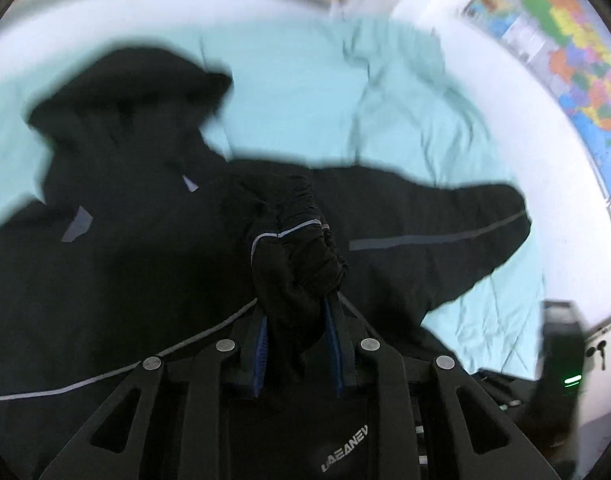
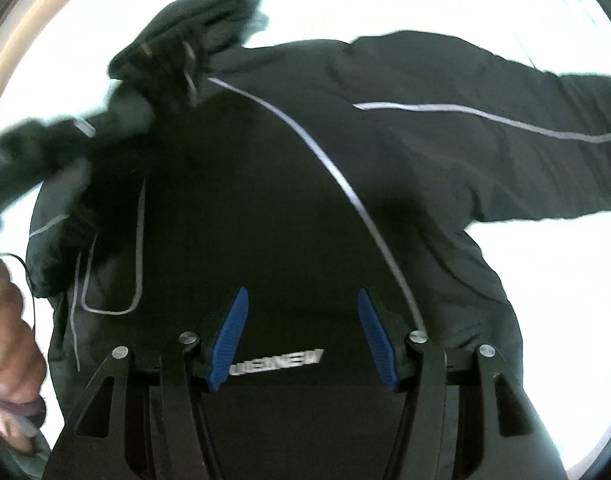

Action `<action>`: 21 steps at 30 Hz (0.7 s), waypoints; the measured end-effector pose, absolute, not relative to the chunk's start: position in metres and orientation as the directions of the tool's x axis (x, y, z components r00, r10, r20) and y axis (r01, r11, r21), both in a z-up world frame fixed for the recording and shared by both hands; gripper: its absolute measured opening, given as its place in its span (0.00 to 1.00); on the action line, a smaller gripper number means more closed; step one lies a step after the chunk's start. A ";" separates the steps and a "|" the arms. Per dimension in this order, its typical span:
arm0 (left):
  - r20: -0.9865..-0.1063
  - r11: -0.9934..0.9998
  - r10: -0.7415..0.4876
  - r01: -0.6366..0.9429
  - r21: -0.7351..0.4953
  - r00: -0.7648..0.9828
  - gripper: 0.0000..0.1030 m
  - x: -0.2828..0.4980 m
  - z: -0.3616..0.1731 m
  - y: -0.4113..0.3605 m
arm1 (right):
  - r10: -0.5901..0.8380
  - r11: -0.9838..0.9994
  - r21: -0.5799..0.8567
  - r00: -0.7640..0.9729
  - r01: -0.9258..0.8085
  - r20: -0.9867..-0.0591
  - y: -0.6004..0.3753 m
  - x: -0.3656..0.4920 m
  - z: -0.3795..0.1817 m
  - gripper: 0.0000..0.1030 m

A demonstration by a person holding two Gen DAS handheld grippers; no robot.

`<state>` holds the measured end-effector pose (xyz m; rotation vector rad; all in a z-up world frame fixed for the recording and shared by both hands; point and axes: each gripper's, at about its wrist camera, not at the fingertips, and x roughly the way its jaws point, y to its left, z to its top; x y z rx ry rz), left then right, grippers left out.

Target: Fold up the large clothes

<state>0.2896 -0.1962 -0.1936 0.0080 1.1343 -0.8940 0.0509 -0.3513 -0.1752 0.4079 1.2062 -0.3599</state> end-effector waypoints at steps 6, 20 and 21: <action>-0.763 0.639 -0.640 0.487 -0.595 -0.093 0.34 0.291 -0.254 -0.184 | -0.047 0.866 0.112 0.303 0.487 -0.952 -0.367 0.049 -0.182 0.59; -0.764 0.800 -0.583 0.357 -0.482 0.277 0.68 0.294 -0.175 -0.029 | 0.094 0.855 0.289 0.419 0.431 -0.903 -0.374 0.147 -0.211 0.68; -0.778 0.821 -0.559 0.328 -0.468 0.288 0.68 0.297 -0.177 -0.018 | 0.129 0.838 0.319 0.407 0.442 -0.904 -0.376 0.156 -0.221 0.57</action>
